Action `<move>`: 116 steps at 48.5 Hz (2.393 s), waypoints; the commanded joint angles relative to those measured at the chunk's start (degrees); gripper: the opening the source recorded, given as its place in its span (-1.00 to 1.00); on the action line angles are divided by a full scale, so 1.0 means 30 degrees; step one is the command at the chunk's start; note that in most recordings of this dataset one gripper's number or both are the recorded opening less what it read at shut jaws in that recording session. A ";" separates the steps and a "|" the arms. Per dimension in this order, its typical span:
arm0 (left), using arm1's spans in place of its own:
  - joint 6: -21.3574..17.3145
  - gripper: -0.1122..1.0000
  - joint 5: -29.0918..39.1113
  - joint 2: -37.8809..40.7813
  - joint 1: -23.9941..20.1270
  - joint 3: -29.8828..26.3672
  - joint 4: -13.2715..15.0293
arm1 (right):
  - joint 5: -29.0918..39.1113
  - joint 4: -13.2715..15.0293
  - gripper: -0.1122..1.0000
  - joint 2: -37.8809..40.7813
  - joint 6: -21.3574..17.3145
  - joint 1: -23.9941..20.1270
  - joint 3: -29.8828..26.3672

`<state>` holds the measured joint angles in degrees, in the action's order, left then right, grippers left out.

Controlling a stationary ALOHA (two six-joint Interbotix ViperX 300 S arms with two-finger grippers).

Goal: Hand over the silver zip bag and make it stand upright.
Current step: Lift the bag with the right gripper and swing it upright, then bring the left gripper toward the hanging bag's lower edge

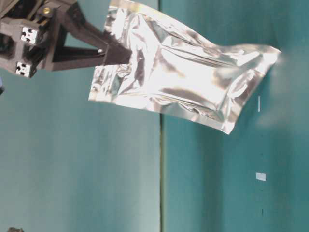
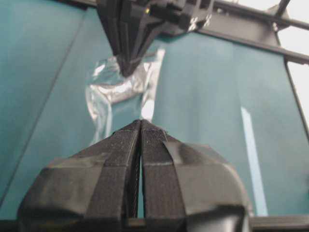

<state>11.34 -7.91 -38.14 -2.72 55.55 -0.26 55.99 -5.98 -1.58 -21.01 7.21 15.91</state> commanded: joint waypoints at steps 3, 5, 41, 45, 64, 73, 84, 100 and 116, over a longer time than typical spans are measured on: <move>-0.0176 -0.82 0.0322 0.0117 0.0000 -0.0469 -0.0029 | 0.1289 0.1084 -0.77 0.0439 0.0791 -0.0791 -0.1846; -0.0205 -0.82 0.0498 0.0117 -0.0029 -0.0469 -0.0059 | 0.1670 0.1348 -0.77 0.0674 0.1201 -0.0967 -0.2197; -0.0322 0.46 0.1553 0.0732 -0.0293 0.0293 -0.0029 | 0.3545 0.2695 -0.77 0.2432 0.8232 -0.2168 -0.4863; -0.0410 0.82 0.1523 0.1172 -0.0293 0.0498 -0.0059 | 0.3281 0.2783 -0.77 0.2549 0.8701 -0.2227 -0.4863; -0.0557 0.90 0.0498 0.3135 -0.0293 0.0850 -0.0059 | 0.3164 0.2813 -0.77 0.2842 0.9316 -0.2227 -0.4863; -0.0557 0.90 -0.0264 0.3486 -0.0293 0.1260 -0.0059 | 0.3164 0.3105 -0.77 0.3047 0.9316 -0.2227 -0.4863; -0.0557 0.90 -0.0498 0.3545 -0.0293 0.1465 -0.0029 | 0.3193 0.3691 -0.77 0.3105 0.9316 -0.2227 -0.4863; -0.0557 0.90 -0.0762 0.4248 -0.0293 0.1436 -0.0029 | 0.3135 0.3721 -0.77 0.3311 0.9346 -0.2227 -0.4863; -0.0557 0.90 -0.3574 0.6504 -0.0293 0.1318 -0.0059 | 0.3076 0.3721 -0.77 0.3369 0.9434 -0.2549 -0.4893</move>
<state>9.67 -16.88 -19.86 -3.52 60.38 -0.35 65.48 5.01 9.05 6.50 0.18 1.93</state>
